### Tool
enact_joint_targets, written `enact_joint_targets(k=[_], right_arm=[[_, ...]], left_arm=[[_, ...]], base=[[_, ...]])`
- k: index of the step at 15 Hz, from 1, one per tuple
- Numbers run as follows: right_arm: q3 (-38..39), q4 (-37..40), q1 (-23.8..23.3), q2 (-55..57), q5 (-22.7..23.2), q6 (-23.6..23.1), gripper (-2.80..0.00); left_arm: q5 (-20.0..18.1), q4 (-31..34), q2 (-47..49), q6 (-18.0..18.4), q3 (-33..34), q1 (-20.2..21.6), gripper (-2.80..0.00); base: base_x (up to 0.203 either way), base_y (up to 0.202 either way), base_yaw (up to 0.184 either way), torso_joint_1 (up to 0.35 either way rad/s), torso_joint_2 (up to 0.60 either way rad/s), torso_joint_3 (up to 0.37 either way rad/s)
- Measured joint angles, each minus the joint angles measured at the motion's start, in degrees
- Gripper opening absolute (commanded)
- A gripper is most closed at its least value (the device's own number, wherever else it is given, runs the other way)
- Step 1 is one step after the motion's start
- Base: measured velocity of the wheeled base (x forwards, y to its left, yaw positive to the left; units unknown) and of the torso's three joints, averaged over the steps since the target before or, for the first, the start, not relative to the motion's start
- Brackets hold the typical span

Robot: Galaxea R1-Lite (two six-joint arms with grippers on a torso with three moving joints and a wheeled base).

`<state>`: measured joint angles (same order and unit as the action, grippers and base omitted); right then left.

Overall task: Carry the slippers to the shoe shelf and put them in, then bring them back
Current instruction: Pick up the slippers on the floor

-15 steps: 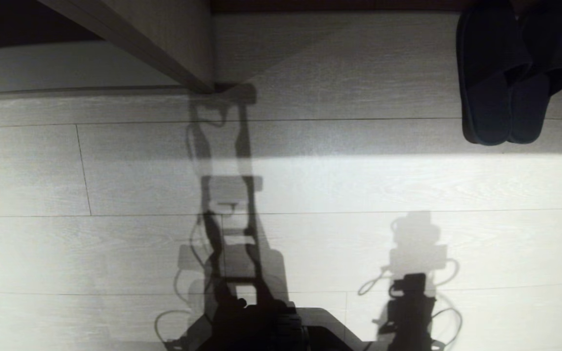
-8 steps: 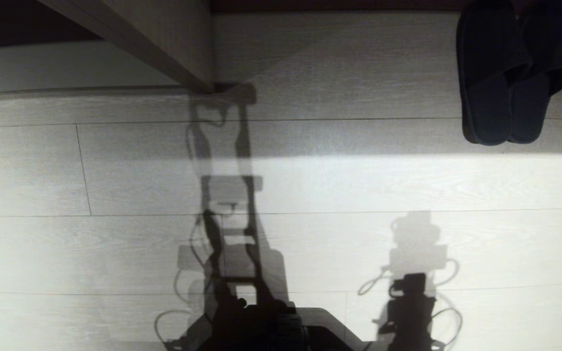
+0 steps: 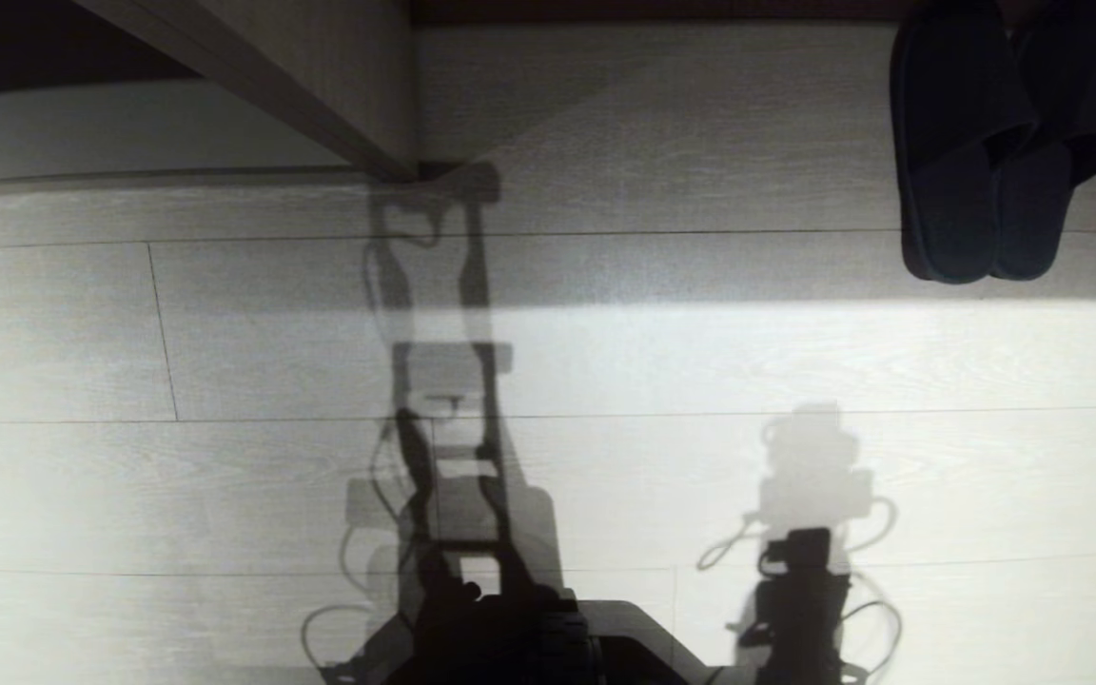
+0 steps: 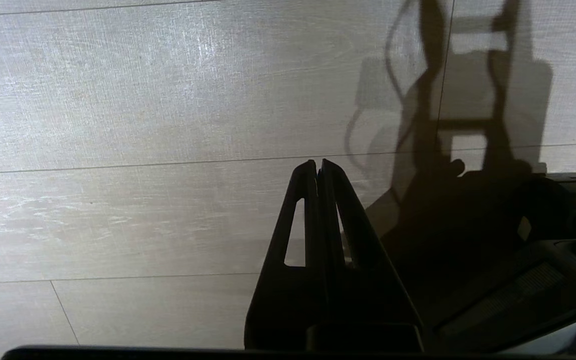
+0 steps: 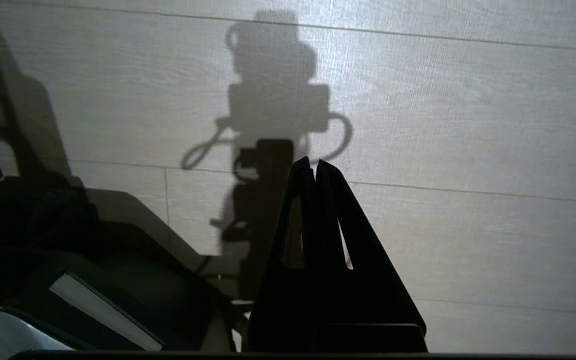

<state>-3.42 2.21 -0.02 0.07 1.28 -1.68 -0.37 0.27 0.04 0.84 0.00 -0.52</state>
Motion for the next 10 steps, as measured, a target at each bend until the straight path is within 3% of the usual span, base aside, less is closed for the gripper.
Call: enact_joint_targets(k=[6, 10], right_arm=[[-12.6, 3.9, 0.2, 5.5, 3.2, -0.1, -2.80], [-17.0, -1.7, 0.4, 18.2, -0.2, 0.0, -2.80]], left_arm=[[0.0, 0.0, 0.0, 0.0, 0.0, 0.0, -2.80], [0.0, 0.0, 0.0, 0.0, 0.0, 0.0, -2.80]], base=[[0.000, 0.000, 0.000, 0.000, 0.00, 0.000], [0.000, 0.000, 0.000, 0.000, 0.00, 0.000]])
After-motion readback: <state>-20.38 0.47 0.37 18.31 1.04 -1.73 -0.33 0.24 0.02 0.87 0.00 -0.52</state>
